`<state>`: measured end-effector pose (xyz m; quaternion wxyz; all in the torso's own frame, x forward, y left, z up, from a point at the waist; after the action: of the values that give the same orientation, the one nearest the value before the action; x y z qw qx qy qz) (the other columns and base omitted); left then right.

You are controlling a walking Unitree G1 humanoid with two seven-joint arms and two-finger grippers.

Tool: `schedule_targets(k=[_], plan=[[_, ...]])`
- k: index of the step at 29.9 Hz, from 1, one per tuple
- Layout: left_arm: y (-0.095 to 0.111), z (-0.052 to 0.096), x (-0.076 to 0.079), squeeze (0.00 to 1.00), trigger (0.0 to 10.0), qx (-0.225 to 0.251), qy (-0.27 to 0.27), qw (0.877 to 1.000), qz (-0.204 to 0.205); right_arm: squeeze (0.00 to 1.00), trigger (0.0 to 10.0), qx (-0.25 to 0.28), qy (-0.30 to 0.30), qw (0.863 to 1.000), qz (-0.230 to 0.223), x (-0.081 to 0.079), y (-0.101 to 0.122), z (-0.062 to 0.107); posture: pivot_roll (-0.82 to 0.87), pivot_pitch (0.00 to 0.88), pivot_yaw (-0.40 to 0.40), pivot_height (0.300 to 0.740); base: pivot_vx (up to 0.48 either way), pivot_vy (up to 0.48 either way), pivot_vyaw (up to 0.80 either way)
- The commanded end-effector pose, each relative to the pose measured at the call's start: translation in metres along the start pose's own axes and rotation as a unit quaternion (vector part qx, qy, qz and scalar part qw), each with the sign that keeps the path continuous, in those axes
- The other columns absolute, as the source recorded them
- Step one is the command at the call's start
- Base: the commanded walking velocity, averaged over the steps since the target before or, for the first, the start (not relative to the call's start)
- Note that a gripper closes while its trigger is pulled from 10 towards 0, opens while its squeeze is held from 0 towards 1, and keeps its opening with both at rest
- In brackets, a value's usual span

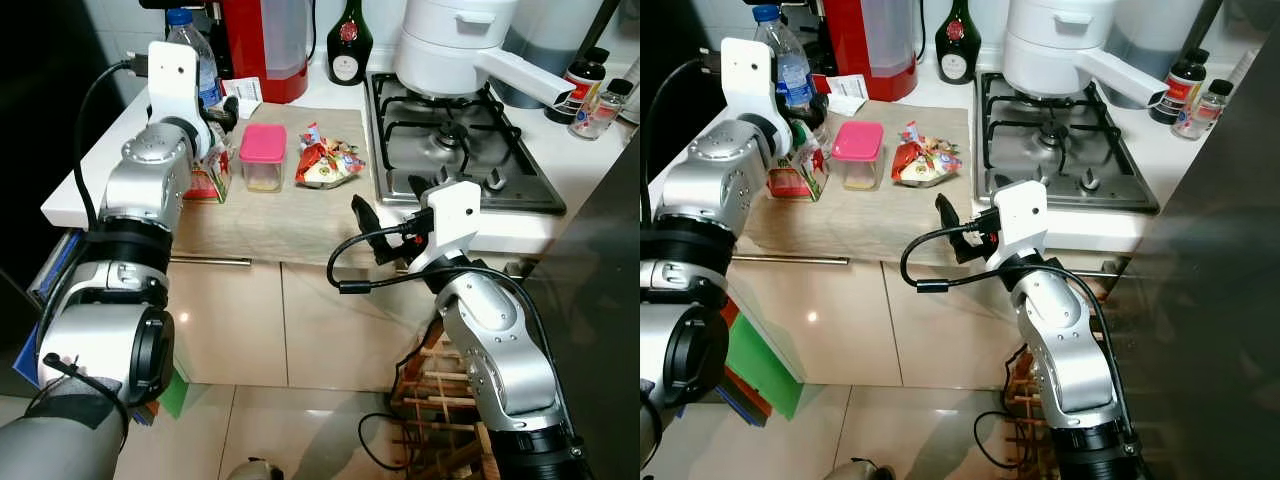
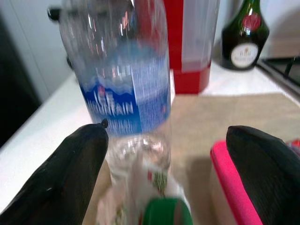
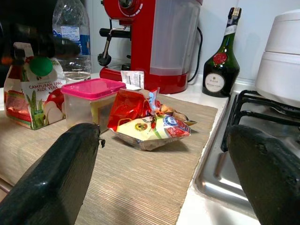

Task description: Restocking fridge

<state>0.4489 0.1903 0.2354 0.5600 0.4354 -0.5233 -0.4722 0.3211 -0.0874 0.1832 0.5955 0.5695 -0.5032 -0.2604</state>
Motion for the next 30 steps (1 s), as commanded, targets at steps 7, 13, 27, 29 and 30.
schedule_targets(k=[7, 13, 27, 29, 30], plan=[[-0.008, 0.002, -0.009, 0.00, 10.0, -0.005, 0.033, 0.999, 0.022, 0.11, 10.0, -0.003, 0.004, 1.000, -0.007, 0.001, 0.000, -0.002, -0.01, 0.000, 0.024, 0.740, 0.000, 0.000, 0.00], [-0.014, 0.003, -0.012, 0.00, 0.0, -0.012, 0.042, 0.999, 0.020, 0.11, 10.0, -0.005, 0.008, 1.000, -0.008, 0.000, -0.001, -0.002, 0.00, 0.000, 0.019, 0.740, 0.000, 0.000, 0.00], [-0.018, 0.002, -0.010, 0.00, 0.0, 0.003, 0.027, 1.000, 0.010, 0.11, 10.0, -0.009, 0.010, 1.000, -0.007, 0.001, -0.004, -0.003, -0.01, 0.000, 0.018, 0.740, 0.000, 0.000, 0.00], [-0.011, 0.003, -0.005, 0.00, 0.0, 0.020, 0.018, 1.000, -0.003, 0.11, 10.0, -0.010, 0.012, 1.000, -0.006, 0.001, -0.005, -0.004, 0.00, 0.000, 0.016, 0.740, 0.000, 0.000, 0.00], [-0.011, 0.003, -0.005, 0.00, 0.0, 0.020, 0.018, 1.000, -0.003, 0.11, 10.0, -0.010, 0.012, 1.000, -0.006, 0.001, -0.005, -0.004, 0.00, 0.000, 0.016, 0.740, 0.000, 0.000, 0.00]])
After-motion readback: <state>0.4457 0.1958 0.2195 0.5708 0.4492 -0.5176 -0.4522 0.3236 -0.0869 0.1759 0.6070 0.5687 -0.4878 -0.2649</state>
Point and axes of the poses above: a point about 5 cm out from each wrist's last joint towards the gripper, its own z axis pointing back from the gripper into the wrist, its own y axis along the axis of the wrist's last joint, x = y × z, the point moved 4 cm from there along -z, pointing out of the wrist towards the gripper, and after that the axes turned 15 degrees about z, right-handed, at the moved point
